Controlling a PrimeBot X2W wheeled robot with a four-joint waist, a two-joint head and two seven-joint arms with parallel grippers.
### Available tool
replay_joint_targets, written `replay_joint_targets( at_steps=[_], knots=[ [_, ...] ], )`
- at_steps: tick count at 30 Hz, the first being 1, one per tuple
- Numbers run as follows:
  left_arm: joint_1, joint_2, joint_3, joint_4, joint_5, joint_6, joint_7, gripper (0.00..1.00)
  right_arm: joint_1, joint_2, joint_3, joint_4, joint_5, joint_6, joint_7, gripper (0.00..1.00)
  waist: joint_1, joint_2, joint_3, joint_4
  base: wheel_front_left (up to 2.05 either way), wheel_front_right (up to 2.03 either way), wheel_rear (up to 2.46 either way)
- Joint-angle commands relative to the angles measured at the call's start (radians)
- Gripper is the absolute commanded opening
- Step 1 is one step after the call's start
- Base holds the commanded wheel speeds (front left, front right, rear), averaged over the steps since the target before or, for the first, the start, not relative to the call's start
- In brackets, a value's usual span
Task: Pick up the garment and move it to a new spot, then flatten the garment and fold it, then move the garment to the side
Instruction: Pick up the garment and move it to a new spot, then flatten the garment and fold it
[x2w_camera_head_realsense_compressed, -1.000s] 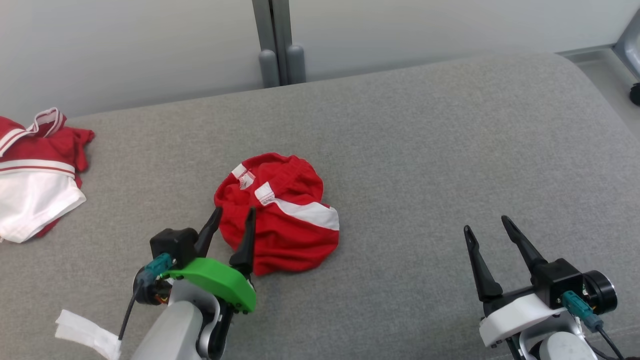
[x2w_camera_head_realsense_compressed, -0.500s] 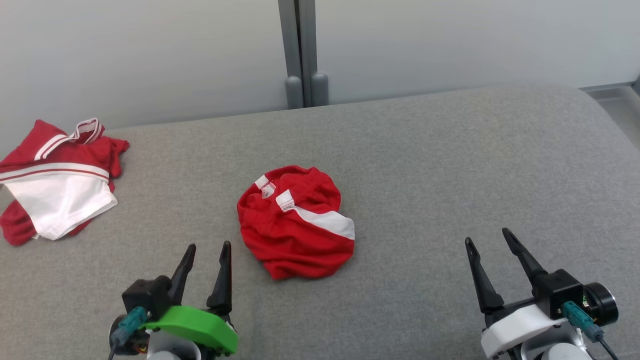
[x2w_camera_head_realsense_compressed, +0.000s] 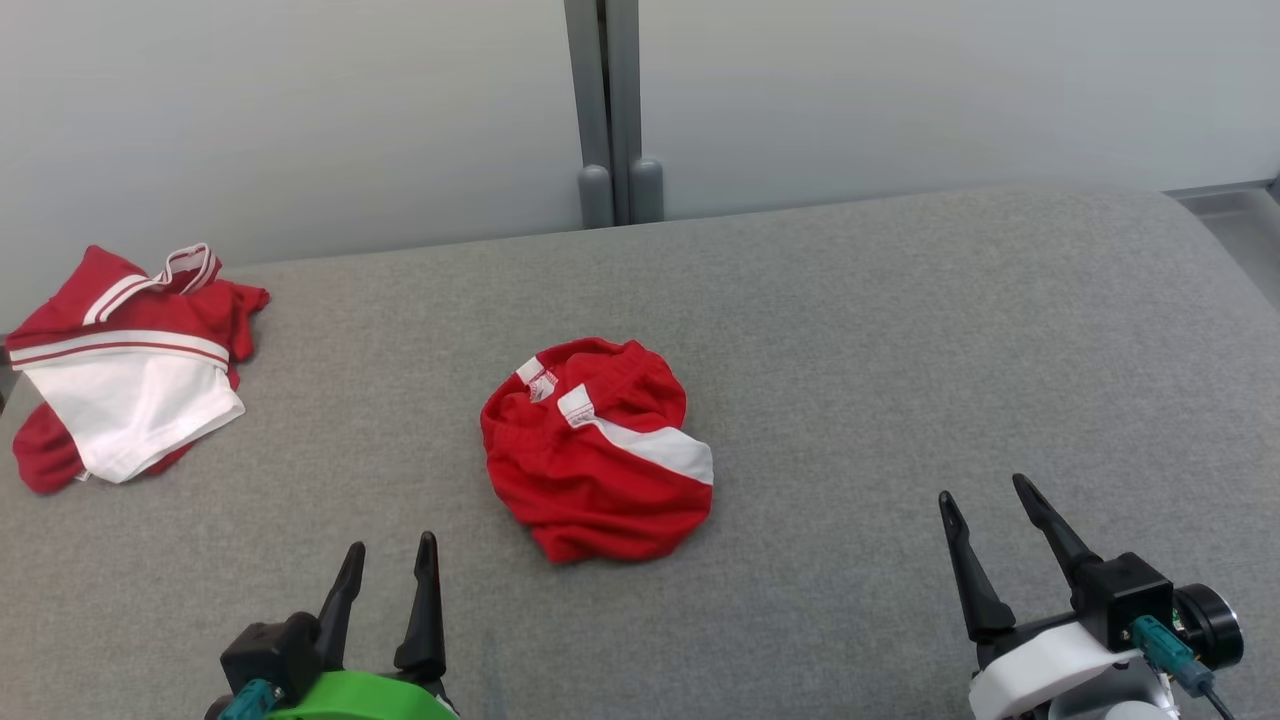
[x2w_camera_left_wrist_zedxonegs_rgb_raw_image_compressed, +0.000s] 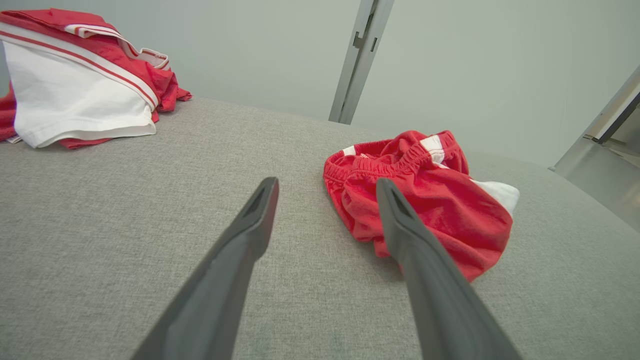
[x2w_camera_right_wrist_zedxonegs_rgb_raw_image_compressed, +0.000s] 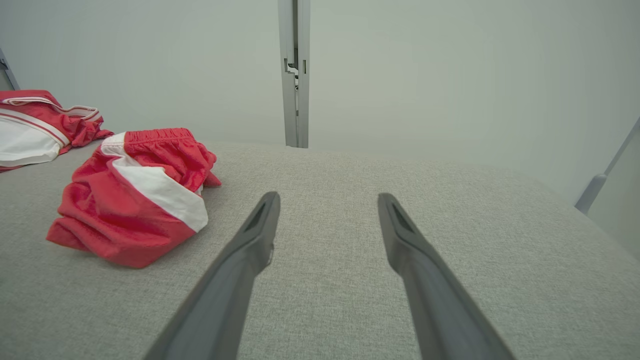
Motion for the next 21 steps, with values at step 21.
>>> replay_joint_targets(
  at_steps=[21],
  knots=[
    [0.02, -0.008, 0.011, -0.003, 0.003, -0.004, 0.0, 1.0, 0.0, -0.004, 0.01, 0.023, 0.027, -0.001, 0.0, 1.0, 0.0, -0.0001, 0.003, 0.002, 0.0, 0.0, 0.0]
  ],
)
